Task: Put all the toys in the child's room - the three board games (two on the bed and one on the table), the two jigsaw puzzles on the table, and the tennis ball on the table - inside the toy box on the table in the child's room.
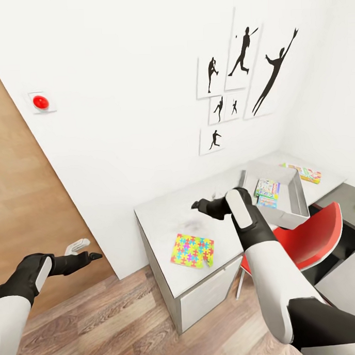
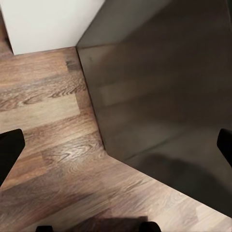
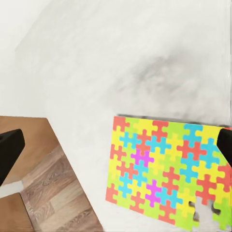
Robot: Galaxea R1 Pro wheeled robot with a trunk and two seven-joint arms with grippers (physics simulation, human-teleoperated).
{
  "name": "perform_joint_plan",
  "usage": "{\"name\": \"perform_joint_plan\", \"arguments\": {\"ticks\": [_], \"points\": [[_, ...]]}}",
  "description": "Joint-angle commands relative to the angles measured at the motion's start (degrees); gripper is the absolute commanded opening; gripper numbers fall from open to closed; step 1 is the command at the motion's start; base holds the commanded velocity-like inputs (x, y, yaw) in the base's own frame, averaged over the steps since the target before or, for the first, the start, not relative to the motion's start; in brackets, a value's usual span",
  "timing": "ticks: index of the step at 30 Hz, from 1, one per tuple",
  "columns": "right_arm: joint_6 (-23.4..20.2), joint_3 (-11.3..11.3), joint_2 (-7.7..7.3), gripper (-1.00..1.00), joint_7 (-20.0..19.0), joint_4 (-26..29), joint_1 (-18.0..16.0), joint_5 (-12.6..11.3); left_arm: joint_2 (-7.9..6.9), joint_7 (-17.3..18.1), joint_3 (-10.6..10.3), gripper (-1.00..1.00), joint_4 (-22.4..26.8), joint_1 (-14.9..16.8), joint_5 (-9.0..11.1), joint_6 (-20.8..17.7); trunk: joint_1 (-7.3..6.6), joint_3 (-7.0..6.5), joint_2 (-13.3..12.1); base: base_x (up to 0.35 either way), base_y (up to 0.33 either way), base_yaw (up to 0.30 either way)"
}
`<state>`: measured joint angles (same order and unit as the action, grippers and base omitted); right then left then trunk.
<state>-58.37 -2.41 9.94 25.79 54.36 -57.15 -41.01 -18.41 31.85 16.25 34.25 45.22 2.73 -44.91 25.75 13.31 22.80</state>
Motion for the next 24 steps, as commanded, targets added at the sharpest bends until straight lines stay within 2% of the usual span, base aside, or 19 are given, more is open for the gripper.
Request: {"name": "perform_joint_plan", "arguments": {"ticks": [1,8,16,18,24], "points": [[-0.19,-0.26,0.06,1.0,0.82,-0.93,-0.2,-0.61,0.0,0.03,0.16,1.0,0.02,0.07,0.29,-0.48,0.03,0.12,0.12,0.0,0.0,-0.002],[-0.16,-0.74,0.06,1.0,5.06,-8.74,-1.72,-0.68,-0.1,0.05,0.39,1.0,0.02,0.05,0.34,-0.53,0.03,0.12,0.12,0.0,0.0,0.0],[0.21,-0.99,0.06,1.0,6.24,-10.52,-1.97,-0.68,-0.13,0.37,2.06,1.0,0.02,0.05,0.24,-0.47,0.03,0.12,0.12,0.0,0.0,0.0],[0.3,-1.0,0.06,1.0,6.26,-10.58,-1.98,-0.67,-0.13,1.04,2.24,1.0,0.02,0.05,0.21,-0.49,0.03,0.12,0.12,0.0,0.0,0.0],[1.25,-1.01,0.06,1.0,6.36,-10.39,-2.0,-0.65,-0.27,5.93,2.51,1.0,0.02,0.04,-0.02,-0.45,0.03,0.13,0.12,0.0,0.0,0.0]]}}
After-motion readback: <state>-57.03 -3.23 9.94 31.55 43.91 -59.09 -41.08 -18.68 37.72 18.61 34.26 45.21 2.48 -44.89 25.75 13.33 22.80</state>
